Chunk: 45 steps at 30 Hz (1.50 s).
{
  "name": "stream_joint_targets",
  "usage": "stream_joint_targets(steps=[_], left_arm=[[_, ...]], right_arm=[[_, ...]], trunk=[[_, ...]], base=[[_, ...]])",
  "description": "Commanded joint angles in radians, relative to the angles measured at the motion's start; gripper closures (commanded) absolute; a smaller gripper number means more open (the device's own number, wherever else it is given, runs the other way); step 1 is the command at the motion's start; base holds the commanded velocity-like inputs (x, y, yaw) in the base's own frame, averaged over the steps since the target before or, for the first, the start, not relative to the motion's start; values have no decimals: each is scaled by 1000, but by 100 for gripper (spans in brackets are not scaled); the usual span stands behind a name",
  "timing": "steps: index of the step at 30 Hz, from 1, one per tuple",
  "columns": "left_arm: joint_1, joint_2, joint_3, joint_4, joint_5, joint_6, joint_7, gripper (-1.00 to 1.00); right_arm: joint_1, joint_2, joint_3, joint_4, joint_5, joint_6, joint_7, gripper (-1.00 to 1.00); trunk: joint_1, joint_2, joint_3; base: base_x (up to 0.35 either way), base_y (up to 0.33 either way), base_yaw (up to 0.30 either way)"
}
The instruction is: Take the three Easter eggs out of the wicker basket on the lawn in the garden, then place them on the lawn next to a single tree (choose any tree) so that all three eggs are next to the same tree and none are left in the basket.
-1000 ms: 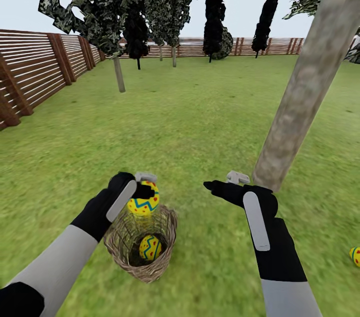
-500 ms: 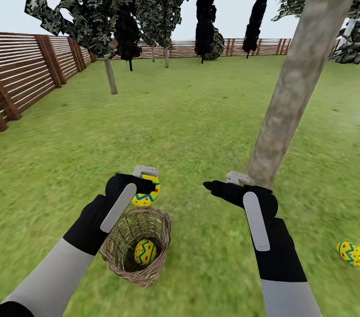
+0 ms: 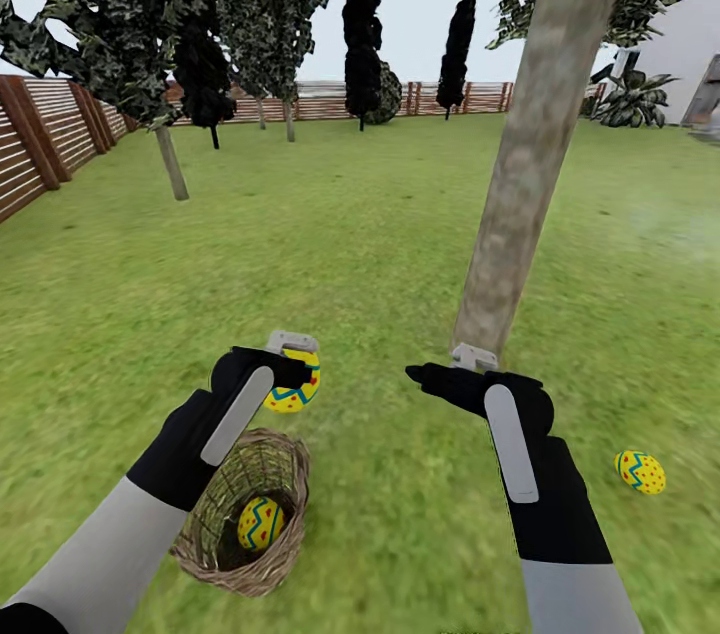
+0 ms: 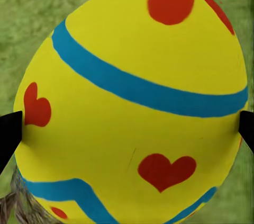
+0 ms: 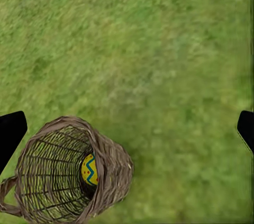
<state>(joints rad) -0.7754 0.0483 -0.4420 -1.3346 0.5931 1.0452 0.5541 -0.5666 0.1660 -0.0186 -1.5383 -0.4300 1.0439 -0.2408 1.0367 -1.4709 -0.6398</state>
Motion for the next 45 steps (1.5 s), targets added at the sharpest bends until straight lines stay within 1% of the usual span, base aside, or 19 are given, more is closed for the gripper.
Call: stream_joint_targets(steps=[1, 14, 25, 38, 45], left_arm=[[-1, 1, -2, -1, 10, 2, 9, 100], [-1, 2, -3, -4, 7, 2, 10, 100], [-1, 1, -4, 0, 4, 2, 10, 100], [-1, 1, -3, 4, 5, 2, 10, 100], [-1, 2, -3, 9, 9, 2, 16, 100]], right_arm=[[-1, 0, -1, 0, -10, 3, -9, -100], [-1, 1, -1, 3, -10, 3, -9, -100], [-1, 1, -1, 4, -10, 3, -9, -100], [-1, 2, 1, 21, -10, 3, -9, -100], [-1, 4, 2, 23, -12, 3, -9, -100]], trunk=[[0, 0, 0], [0, 0, 9], [0, 0, 16], [0, 0, 17], [0, 0, 21]], base=[[0, 0, -273], [-6, -5, -273], [-142, -208, -267], [-152, -252, -37], [-26, -281, -92]])
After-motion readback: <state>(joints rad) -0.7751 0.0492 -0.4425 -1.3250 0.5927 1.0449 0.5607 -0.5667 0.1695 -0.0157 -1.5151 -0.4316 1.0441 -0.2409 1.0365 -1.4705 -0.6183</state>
